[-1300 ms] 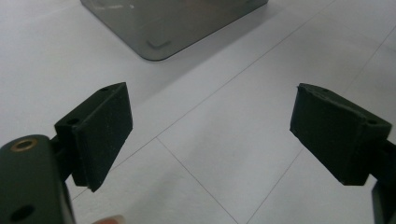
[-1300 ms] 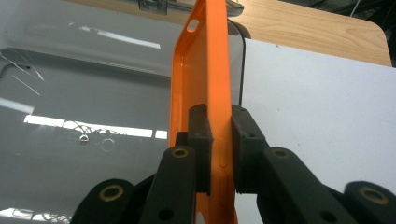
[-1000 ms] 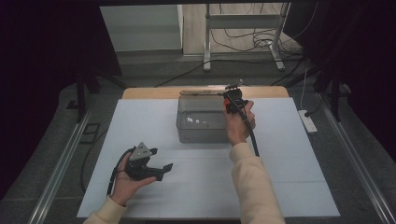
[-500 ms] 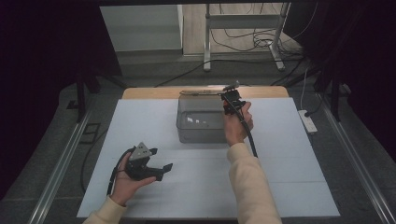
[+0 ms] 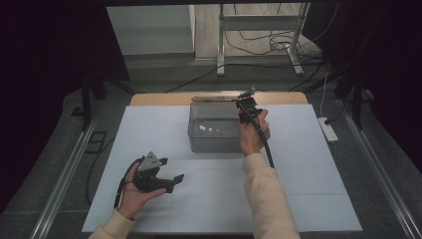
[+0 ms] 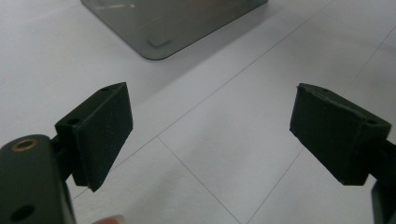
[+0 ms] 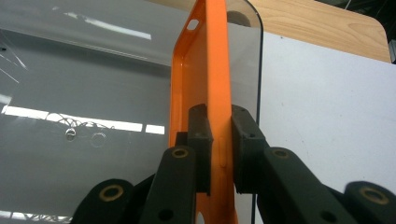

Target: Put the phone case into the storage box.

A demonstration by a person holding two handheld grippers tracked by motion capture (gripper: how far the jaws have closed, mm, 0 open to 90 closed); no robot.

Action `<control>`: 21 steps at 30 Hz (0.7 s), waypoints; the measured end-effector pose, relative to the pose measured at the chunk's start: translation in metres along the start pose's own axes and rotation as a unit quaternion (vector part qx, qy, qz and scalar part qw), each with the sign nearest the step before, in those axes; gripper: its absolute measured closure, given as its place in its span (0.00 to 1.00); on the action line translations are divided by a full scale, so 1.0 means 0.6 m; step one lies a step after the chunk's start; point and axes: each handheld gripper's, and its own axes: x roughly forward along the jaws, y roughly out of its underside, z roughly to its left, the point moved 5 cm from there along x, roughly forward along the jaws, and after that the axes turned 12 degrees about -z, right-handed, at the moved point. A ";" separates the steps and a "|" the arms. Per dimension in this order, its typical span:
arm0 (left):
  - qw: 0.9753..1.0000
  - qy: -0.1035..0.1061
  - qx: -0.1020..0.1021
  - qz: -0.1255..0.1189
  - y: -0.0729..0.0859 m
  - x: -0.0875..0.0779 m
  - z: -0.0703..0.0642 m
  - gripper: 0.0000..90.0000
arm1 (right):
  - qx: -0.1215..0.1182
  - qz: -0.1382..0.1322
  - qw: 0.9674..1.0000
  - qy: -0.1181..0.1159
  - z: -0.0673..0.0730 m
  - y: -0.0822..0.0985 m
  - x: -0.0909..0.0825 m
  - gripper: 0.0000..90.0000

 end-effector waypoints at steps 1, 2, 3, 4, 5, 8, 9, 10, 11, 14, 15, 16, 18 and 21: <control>1.000 0.000 -0.001 -0.001 0.000 0.000 0.000 0.14 | 0.000 0.000 1.000 -0.002 0.001 0.000 0.000 0.89; 1.000 0.000 -0.001 -0.001 0.000 0.000 0.000 0.14 | 0.000 0.000 1.000 -0.002 0.001 0.000 0.000 0.89; 1.000 0.000 0.000 0.000 0.000 0.000 0.000 0.14 | -0.002 0.000 1.000 -0.001 0.001 0.000 0.000 0.89; 1.000 0.000 0.000 0.000 0.000 0.000 0.000 0.14 | -0.003 -0.001 1.000 0.000 0.001 0.000 0.001 0.89; 1.000 0.000 -0.001 -0.001 0.000 0.000 0.000 0.14 | -0.003 0.000 1.000 0.000 0.002 0.000 0.001 0.89; 1.000 0.000 -0.001 -0.001 0.000 0.000 0.000 0.14 | -0.006 0.000 1.000 0.001 0.002 0.000 0.001 0.89; 1.000 0.000 -0.001 -0.001 0.000 0.000 0.000 0.14 | -0.006 0.001 1.000 0.001 0.003 0.000 0.001 0.89; 1.000 0.000 -0.001 -0.001 0.000 0.000 0.000 0.14 | -0.006 0.000 1.000 -0.001 0.004 0.000 0.001 0.89; 1.000 0.000 -0.001 -0.001 0.000 0.000 0.000 0.14 | -0.007 0.001 1.000 -0.001 0.004 0.001 0.001 0.89; 1.000 0.000 -0.001 -0.001 0.000 0.000 0.000 0.14 | -0.007 0.001 1.000 -0.003 0.007 0.000 0.001 0.89; 1.000 0.000 -0.001 -0.001 0.000 0.000 0.000 0.14 | -0.008 0.001 1.000 -0.004 0.007 0.001 0.001 0.89; 1.000 0.000 -0.001 -0.001 0.000 0.000 0.000 0.14 | -0.009 0.003 1.000 -0.003 0.008 0.001 0.001 0.89; 1.000 0.000 -0.001 -0.001 0.000 0.000 0.000 0.14 | -0.009 0.004 1.000 -0.002 0.008 0.002 0.002 0.89; 1.000 0.000 -0.001 -0.001 0.000 0.000 0.000 0.14 | -0.008 0.003 1.000 -0.001 0.008 0.002 0.004 0.89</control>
